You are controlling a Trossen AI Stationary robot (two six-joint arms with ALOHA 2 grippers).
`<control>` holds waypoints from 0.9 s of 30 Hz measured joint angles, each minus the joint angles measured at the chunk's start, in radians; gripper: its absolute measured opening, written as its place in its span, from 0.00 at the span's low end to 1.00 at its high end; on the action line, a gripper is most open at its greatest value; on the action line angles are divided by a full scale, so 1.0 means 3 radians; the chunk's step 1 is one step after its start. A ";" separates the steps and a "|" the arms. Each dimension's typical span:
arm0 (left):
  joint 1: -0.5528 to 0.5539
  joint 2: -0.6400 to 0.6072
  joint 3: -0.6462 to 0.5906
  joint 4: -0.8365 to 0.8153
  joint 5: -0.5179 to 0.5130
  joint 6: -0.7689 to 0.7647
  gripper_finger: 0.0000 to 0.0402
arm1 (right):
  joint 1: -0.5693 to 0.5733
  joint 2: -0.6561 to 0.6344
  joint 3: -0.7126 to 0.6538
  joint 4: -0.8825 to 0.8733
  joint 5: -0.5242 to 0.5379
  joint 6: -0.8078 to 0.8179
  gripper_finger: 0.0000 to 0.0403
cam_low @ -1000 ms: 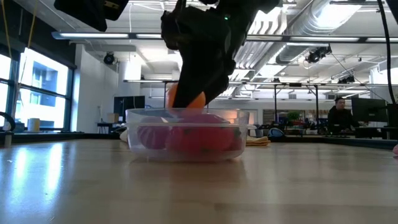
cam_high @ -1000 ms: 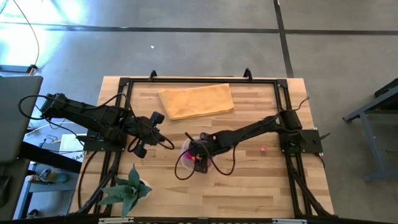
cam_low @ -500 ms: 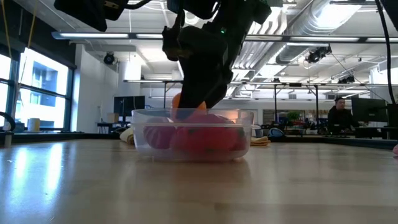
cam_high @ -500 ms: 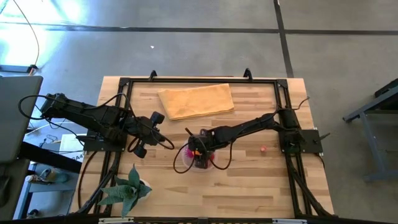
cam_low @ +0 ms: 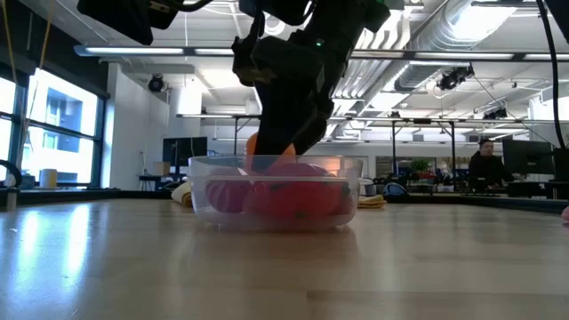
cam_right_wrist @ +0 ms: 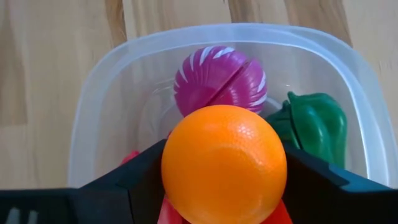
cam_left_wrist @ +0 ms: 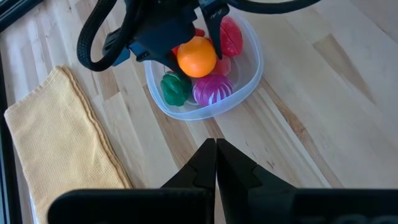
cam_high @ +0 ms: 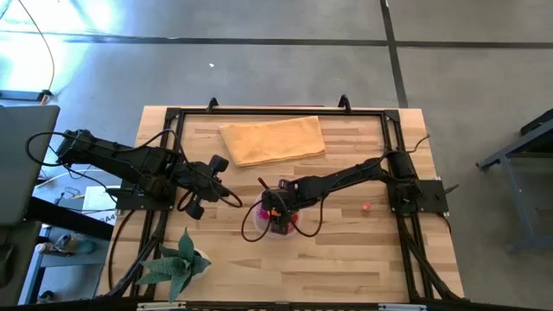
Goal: Pick and placing Produce into tupperware
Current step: Put the orange into the transparent bin, then put the pink peach into the transparent bin
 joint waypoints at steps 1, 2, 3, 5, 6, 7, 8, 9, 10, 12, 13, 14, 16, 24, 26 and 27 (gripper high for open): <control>0.0000 0.0000 -0.0001 0.0000 0.0000 0.0000 0.01 | 0.0000 0.0000 0.0000 -0.0002 0.0000 0.0001 0.63; -0.0001 0.0000 -0.0001 0.0000 0.0000 0.0000 0.01 | 0.0000 0.0000 0.0000 -0.0006 0.0000 0.0004 0.64; -0.0001 0.0000 0.0000 0.0000 0.0000 0.0000 0.01 | 0.0000 0.0000 0.0000 -0.0014 0.0004 0.0005 0.65; -0.0001 -0.0001 -0.0001 0.0000 0.0000 0.0000 0.01 | 0.0001 0.0000 0.0000 -0.0033 0.0033 0.0005 0.67; -0.0001 0.0000 0.0000 -0.0001 0.0000 -0.0001 0.01 | 0.0001 0.0000 0.0000 -0.0040 0.0046 0.0005 0.68; -0.0001 0.0000 0.0000 0.0000 0.0000 0.0000 0.01 | 0.0001 -0.0001 0.0000 -0.0047 0.0067 0.0006 0.69; -0.0001 0.0000 0.0001 -0.0001 0.0000 0.0000 0.01 | 0.0001 -0.0001 0.0000 -0.0050 0.0081 0.0006 0.70; -0.0001 0.0000 -0.0001 0.0000 0.0000 0.0000 0.01 | 0.0001 -0.0001 0.0000 -0.0047 0.0082 0.0005 0.70; 0.0000 0.0000 0.0001 0.0000 0.0000 0.0000 0.01 | 0.0001 -0.0001 0.0000 -0.0046 0.0080 0.0005 0.70; 0.0000 -0.0001 0.0001 0.0000 0.0000 0.0000 0.01 | -0.0001 -0.0001 0.0000 -0.0042 0.0016 0.0000 0.70; 0.0000 0.0000 -0.0001 -0.0001 0.0000 0.0000 0.01 | -0.0001 -0.0004 0.0005 -0.0041 -0.0017 0.0001 0.70; 0.0000 0.0000 0.0000 0.0000 0.0000 0.0000 0.01 | 0.0000 -0.0012 0.0022 -0.0057 -0.0040 0.0001 0.70; -0.0001 0.0000 0.0001 0.0000 0.0000 0.0000 0.01 | 0.0001 -0.0025 0.0103 -0.0084 -0.0052 0.0000 0.70; -0.0001 0.0000 0.0000 0.0000 0.0000 0.0000 0.01 | 0.0001 -0.0052 0.0897 -0.1203 0.0222 -0.0249 0.70; -0.0001 -0.0001 -0.0001 0.0000 0.0000 0.0000 0.01 | 0.0001 -0.0052 0.1142 -0.1744 0.0389 -0.0226 0.70; -0.0001 0.0000 0.0000 0.0000 0.0000 0.0000 0.01 | 0.0002 -0.0052 0.1270 -0.2057 0.0473 -0.0177 0.70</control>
